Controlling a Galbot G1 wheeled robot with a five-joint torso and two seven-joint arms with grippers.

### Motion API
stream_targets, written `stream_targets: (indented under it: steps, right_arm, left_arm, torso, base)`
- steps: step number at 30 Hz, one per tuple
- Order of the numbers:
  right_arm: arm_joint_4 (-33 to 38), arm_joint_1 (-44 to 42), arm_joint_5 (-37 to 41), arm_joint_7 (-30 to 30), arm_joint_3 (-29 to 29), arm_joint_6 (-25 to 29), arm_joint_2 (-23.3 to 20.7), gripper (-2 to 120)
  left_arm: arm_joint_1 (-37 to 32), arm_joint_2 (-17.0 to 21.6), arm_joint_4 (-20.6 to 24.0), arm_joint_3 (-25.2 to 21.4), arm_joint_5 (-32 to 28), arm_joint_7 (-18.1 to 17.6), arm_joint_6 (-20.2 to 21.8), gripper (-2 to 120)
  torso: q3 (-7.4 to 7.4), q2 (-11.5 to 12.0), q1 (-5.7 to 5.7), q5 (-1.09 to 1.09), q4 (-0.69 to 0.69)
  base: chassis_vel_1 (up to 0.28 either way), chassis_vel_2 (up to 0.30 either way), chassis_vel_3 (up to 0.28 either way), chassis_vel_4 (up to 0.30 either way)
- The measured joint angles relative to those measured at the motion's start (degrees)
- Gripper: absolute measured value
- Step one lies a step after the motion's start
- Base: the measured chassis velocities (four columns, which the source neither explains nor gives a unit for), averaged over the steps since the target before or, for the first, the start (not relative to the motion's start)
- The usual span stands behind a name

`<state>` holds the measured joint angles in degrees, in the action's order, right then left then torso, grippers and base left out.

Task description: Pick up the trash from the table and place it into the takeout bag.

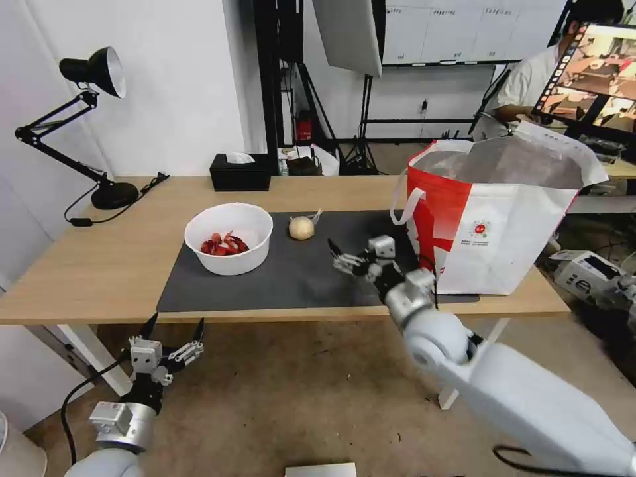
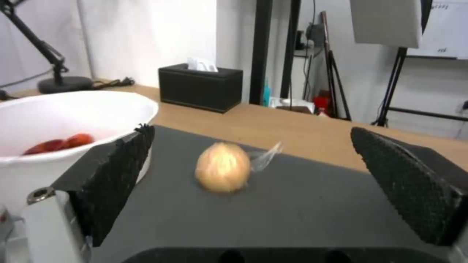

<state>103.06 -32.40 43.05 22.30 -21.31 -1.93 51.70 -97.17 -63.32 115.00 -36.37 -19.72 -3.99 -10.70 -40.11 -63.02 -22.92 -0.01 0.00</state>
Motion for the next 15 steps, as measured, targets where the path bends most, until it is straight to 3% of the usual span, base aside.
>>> stream_targets:
  steps: [6, 15]
  right_arm:
    - [-9.1, 8.8, 0.2, 2.2, -5.3, -5.4, 6.3, 100]
    - [-20.2, 15.1, 2.0, 1.9, -8.1, -10.1, 13.7, 100]
  left_arm:
    - [-0.5, 0.0, 0.2, -0.9, -0.3, 0.0, 0.0, 100]
    - [-0.6, -0.1, 0.0, -1.0, -0.3, 0.0, 0.0, 100]
  torso:
    - [0.0, 0.0, 0.0, 0.0, 0.01]
    - [0.0, 0.0, 0.0, 0.0, 0.0]
  base:
    - [0.0, 0.0, 0.0, 0.0]
    - [0.0, 0.0, 0.0, 0.0]
